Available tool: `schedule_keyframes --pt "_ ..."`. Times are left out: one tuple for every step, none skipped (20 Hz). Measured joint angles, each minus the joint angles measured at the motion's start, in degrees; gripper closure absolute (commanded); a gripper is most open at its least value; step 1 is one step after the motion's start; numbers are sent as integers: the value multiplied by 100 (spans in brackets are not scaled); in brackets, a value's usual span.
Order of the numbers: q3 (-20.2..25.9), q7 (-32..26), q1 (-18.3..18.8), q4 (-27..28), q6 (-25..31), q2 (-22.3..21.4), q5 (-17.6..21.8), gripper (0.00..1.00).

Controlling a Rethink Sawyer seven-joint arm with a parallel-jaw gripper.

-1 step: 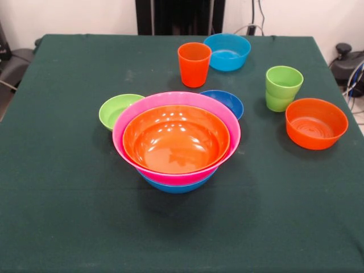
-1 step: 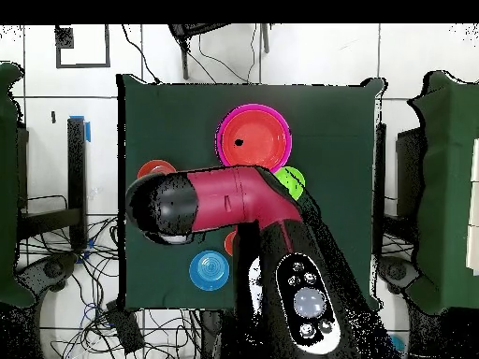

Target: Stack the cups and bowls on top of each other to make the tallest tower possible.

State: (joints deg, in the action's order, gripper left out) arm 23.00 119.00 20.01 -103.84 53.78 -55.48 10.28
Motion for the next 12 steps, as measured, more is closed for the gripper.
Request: schedule_keyframes --pt "-22 0 0 0 -18 41 1 0" --pt "-61 0 0 1 -61 114 -1 0" --pt "-125 0 1 1 -153 226 1 0" --pt "-159 0 2 0 -208 290 1 0" --pt "-187 0 1 2 -258 348 1 0" --pt "-215 0 0 3 -307 406 1 0" --pt "-243 0 -1 4 -357 464 1 0" --pt "-253 0 -2 3 -376 489 8 0" --pt "-263 0 -3 3 -396 515 15 0" --pt "-286 0 -8 5 -431 564 37 0" --pt "-327 0 -23 4 -482 644 90 0" --pt "-359 0 -36 7 -515 695 126 0"
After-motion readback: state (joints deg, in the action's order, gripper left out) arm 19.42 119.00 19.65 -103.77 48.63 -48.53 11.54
